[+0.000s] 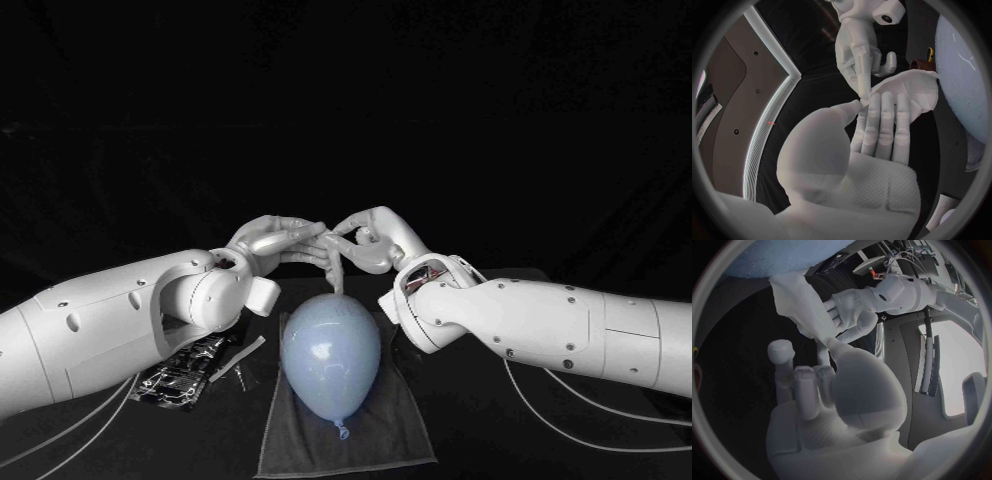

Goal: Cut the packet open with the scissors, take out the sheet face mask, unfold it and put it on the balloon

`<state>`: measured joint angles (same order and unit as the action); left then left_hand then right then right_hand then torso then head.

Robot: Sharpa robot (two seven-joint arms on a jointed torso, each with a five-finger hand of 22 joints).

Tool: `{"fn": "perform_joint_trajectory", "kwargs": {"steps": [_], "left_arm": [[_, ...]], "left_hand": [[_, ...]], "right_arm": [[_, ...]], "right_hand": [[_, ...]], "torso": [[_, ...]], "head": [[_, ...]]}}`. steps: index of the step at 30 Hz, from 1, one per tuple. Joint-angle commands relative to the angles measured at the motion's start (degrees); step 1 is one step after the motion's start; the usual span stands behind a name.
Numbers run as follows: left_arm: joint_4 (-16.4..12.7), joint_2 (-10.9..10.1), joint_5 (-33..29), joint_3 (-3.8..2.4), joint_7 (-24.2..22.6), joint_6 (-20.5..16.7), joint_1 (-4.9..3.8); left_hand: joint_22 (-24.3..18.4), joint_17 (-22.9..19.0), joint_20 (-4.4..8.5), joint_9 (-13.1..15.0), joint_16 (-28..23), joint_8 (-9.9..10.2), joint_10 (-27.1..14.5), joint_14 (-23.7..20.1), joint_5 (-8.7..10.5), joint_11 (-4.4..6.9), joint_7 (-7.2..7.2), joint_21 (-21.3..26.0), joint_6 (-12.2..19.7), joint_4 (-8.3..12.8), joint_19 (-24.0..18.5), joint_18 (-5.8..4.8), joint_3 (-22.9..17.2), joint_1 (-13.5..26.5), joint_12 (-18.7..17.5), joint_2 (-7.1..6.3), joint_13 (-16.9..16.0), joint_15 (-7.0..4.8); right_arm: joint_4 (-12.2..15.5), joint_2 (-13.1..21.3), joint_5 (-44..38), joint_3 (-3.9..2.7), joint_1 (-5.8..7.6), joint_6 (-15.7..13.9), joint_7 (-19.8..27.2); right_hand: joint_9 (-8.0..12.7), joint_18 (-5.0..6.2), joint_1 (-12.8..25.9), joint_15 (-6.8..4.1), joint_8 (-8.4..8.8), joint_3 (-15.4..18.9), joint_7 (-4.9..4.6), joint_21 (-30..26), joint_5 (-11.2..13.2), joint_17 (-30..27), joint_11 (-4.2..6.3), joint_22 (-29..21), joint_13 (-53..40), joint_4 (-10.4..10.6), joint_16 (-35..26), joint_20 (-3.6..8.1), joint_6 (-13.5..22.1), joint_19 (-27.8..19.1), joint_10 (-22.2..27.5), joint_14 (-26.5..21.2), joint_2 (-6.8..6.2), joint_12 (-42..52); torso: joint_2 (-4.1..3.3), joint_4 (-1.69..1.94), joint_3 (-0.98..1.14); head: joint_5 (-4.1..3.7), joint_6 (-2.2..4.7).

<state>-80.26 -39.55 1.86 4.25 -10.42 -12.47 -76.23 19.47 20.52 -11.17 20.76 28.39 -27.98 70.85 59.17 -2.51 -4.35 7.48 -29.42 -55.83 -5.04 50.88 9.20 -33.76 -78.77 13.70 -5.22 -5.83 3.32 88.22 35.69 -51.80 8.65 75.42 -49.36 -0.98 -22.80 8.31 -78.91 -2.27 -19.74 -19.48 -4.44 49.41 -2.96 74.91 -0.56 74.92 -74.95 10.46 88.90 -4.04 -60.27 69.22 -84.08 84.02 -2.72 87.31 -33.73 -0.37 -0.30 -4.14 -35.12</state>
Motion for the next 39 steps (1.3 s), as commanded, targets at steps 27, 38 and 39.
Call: {"fn": "perform_joint_trajectory", "kwargs": {"steps": [27, 38, 39], "left_arm": [[0.9, 0.0, 0.3, -0.06, -1.1, -0.4, -0.01], [1.1, -0.1, 0.2, -0.06, -1.1, -0.5, 0.04], [1.1, -0.1, 0.2, -0.06, -1.1, -0.5, 0.04]], "left_hand": [[0.1, 0.1, 0.0, 1.6, -0.3, -0.2, 0.4, 0.3, -0.26, -0.13, -0.1, -0.5, -0.4, 1.9, -0.5, 1.04, -1.7, 0.2, -0.3, 0.59, 0.1, -0.17], [0.1, 0.1, 0.0, 1.6, -0.3, -0.2, 0.4, 0.3, -0.26, -0.13, -0.11, -0.5, -0.4, 2.0, -0.5, 1.04, -1.8, 0.3, -0.3, 0.6, 0.1, -0.17], [0.1, 0.1, 0.0, 1.6, -0.3, -0.2, 0.4, 0.3, -0.26, -0.13, -0.11, -0.5, -0.4, 2.0, -0.5, 1.04, -1.8, 0.3, -0.3, 0.6, 0.1, -0.17]], "right_arm": [[3.2, 3.6, 2.4, -0.08, 0.04, -0.8, 0.8], [3.7, 4.9, 4.1, -0.08, 0.04, -0.3, 1.2], [3.7, 4.9, 4.4, -0.08, 0.04, -0.3, 1.4]], "right_hand": [[-1.8, -0.5, -1.9, -0.52, -2.49, -5.5, 0.09, 0.7, 0.2, 11.1, 0.36, 3.2, -11.9, -4.6, 0.2, 0.4, 0.5, 0.7, -4.3, 4.2, -0.02, 0.0], [-2.0, -0.17, 0.0, -0.4, -2.63, -7.0, -0.18, -1.4, 0.2, 9.6, 0.18, 2.7, -9.4, -4.4, -0.2, 0.32, 1.8, -0.6, -2.9, 3.5, 0.36, -2.3], [-2.0, -0.18, 0.1, -0.32, -2.42, -7.4, -0.33, -1.4, 0.2, 9.5, 0.06, 2.7, -9.4, -4.5, -0.2, 0.28, 2.2, -0.6, -2.9, 3.5, 0.58, -2.3]], "torso": [[0.02, -0.03, 0.02], [-0.02, -0.01, 0.02], [-0.03, -0.01, 0.01]], "head": [[0.04, 0.08], [0.12, 0.09], [0.12, 0.1]]}}
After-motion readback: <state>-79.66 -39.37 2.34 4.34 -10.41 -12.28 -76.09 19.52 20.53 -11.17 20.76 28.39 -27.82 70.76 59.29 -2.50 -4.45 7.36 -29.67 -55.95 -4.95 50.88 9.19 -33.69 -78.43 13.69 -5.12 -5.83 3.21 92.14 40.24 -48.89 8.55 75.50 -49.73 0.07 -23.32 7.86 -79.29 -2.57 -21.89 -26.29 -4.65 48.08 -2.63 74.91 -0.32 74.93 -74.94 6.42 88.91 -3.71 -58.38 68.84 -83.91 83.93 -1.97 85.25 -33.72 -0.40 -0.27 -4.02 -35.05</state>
